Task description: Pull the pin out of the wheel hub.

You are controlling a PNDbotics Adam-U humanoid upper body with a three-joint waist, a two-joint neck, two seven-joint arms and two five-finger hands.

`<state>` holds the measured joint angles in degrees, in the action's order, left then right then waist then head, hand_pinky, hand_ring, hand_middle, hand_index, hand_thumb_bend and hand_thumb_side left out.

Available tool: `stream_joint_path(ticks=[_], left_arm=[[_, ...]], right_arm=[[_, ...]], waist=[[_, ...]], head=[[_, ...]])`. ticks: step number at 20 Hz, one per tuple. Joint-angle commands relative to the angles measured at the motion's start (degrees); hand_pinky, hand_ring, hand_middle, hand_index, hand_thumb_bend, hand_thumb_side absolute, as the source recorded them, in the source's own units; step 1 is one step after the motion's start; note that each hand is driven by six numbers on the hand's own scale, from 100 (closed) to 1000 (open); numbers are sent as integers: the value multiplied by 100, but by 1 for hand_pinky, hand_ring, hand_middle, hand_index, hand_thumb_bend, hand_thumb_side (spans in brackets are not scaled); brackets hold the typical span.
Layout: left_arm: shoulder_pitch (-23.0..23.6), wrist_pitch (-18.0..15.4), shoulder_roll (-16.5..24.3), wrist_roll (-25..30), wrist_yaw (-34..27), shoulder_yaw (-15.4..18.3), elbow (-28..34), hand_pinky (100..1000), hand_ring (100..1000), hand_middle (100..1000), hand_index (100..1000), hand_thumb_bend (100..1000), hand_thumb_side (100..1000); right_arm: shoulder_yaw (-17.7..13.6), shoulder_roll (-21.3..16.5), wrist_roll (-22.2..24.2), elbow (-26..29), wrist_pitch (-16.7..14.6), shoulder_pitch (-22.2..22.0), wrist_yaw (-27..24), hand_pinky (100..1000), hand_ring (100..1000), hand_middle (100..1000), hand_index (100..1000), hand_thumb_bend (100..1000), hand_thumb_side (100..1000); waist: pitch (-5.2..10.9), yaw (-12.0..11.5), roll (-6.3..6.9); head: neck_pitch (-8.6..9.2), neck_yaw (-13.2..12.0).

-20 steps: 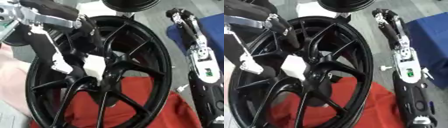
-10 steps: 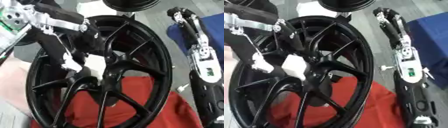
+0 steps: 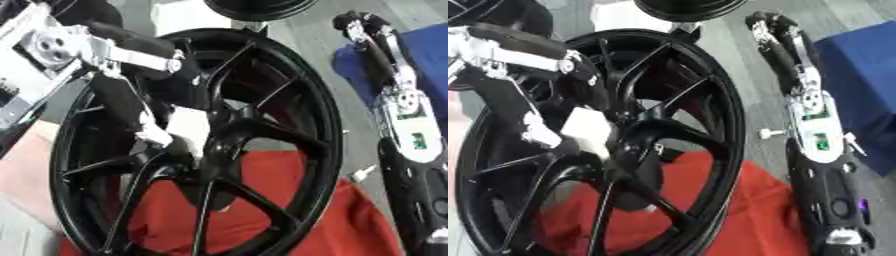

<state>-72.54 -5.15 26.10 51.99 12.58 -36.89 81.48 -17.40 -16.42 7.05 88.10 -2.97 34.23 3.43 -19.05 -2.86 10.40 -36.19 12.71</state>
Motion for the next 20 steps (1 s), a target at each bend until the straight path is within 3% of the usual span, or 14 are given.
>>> stream_joint_path(ticks=[1,9,20], left_arm=[[-67,-58,46,-2,64,42,8,770,741,680,800,476,476],[-65,-178,36,-2,22,67,72,743,691,615,747,433,326],[-71,-329,13,-2,-145,-39,235,719,634,554,696,430,232]], right_arm=[[15,-63,10,89,-1,97,15,960,840,697,674,100,605],[16,-63,2,80,0,101,20,960,840,697,673,100,607],[25,-54,7,80,12,110,22,961,840,698,674,100,609]], waist=[[331,0,-20],[335,2,-19],[344,-7,-14]], head=[[65,28],[132,22],[162,-21]])
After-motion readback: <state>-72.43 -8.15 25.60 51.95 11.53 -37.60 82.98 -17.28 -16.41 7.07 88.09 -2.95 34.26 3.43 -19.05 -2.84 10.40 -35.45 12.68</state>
